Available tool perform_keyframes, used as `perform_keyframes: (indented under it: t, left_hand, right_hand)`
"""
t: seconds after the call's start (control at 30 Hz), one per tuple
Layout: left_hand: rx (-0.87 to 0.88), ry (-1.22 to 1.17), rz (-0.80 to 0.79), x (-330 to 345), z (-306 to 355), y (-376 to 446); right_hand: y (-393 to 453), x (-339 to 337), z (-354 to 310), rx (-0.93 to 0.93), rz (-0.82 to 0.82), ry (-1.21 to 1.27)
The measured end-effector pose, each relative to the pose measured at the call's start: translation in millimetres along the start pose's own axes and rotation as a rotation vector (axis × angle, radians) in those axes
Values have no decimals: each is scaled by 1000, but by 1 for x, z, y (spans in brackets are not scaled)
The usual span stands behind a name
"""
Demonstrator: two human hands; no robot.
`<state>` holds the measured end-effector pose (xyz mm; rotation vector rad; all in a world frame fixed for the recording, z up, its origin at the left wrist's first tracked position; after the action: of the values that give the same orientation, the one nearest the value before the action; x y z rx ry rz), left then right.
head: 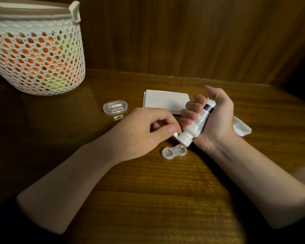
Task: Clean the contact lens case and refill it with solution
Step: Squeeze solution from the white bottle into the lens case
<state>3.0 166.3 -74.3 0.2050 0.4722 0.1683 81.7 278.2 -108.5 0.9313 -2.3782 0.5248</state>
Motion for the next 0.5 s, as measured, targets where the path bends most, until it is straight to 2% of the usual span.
perform_keyframes:
  t: [0.5]
  left_hand:
    - [-11, -16, 2, 1, -2, 0]
  right_hand:
    - [-1, 2, -2, -8, -10, -17]
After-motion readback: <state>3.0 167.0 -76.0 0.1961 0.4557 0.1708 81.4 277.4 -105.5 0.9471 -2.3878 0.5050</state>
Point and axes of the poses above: each hand's wrist, its own y-axis towards the middle knuckle, its own x-axis out of the palm, z = x × y, the point moved 10 cm from there along y, towards the middle knuckle, and after that the axes turned 14 degrees about -y, right-handed, at the moved point
